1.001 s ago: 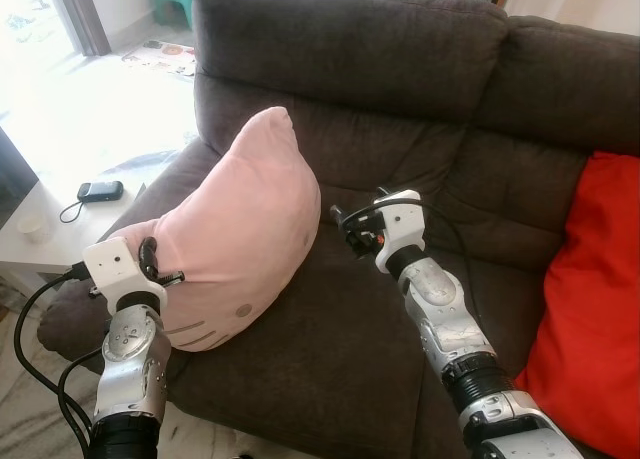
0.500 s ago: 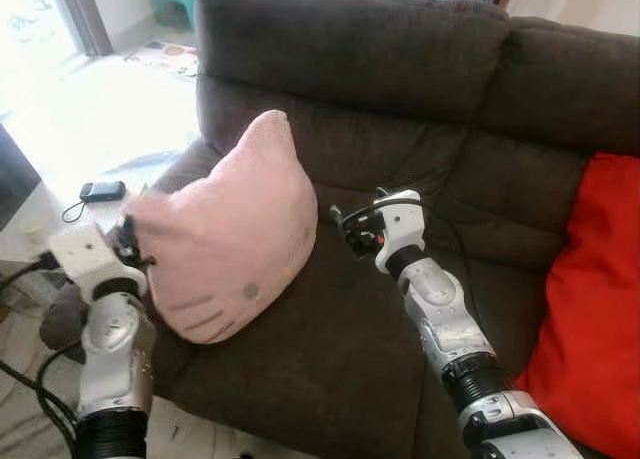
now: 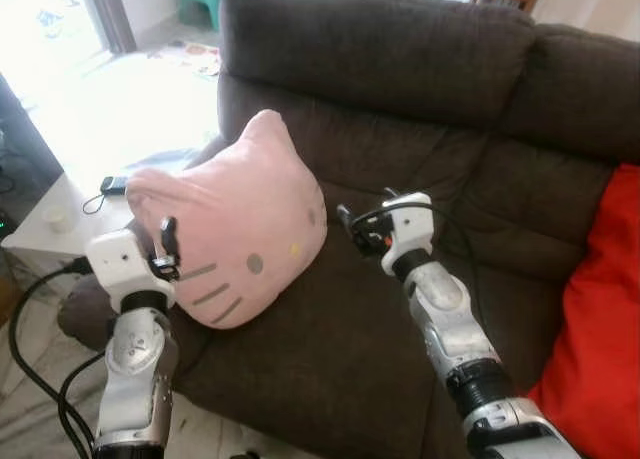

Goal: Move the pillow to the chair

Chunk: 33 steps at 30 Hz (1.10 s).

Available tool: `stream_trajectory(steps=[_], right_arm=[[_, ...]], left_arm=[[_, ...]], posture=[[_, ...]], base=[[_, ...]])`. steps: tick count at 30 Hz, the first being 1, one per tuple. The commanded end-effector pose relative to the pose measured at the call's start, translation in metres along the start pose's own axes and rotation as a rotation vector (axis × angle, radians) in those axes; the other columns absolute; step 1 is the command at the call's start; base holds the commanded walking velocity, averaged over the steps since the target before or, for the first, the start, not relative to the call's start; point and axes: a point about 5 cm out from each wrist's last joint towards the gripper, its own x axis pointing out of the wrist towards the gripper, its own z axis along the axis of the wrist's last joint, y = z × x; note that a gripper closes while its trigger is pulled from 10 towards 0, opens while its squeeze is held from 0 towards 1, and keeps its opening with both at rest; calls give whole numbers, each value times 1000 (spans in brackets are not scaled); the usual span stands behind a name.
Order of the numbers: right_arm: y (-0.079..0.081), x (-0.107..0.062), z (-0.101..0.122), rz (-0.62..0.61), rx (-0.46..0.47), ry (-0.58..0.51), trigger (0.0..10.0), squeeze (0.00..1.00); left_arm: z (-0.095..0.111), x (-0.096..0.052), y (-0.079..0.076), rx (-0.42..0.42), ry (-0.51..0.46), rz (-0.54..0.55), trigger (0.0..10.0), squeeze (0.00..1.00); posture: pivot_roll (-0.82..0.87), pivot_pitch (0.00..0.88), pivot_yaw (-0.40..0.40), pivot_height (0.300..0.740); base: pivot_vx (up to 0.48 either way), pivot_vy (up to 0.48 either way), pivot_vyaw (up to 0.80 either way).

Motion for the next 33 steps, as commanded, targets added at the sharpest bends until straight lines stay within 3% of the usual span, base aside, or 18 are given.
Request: stream_trajectory(steps=[1,7,8,9,15,22,27,33], right_arm=[[-6,-5,1,-35,7,-22,10000,0],[-25,-27,-8,-170,74,-69,10000,0],[-34,-41,-18,-232,96,-53,10000,0],[-39,-51,-29,-268,105,-20,10000,0],[-44,-70,-50,-323,120,46,10000,0],[-47,-73,-42,-351,140,-10,10000,0],[-62,-75,-33,-385,104,-38,10000,0],[-62,-69,-24,-381,121,-81,10000,0]], left_arm=[[4,-5,-12,48,-25,-88,10000,0],[-4,-15,-11,171,-21,-112,10000,0],[-5,-18,-5,204,-18,-93,10000,0],[-7,-20,2,209,-9,-63,10000,0],[-13,-23,10,222,21,-52,10000,0],[-25,-19,5,214,52,-80,10000,0],[-26,-4,-18,194,32,-155,10000,0],[-29,-1,-17,180,35,-127,10000,0]], posture=[[114,101,-31,740],[112,78,-28,740],[111,70,-21,740],[107,63,-18,740],[99,25,-5,740],[47,0,16,740],[-6,0,23,740],[2,1,8,740]], base=[[0,0,0],[0,0,0],[0,0,0],[0,0,0],[0,0,0],[0,0,0],[0,0,0],[0,0,0]])
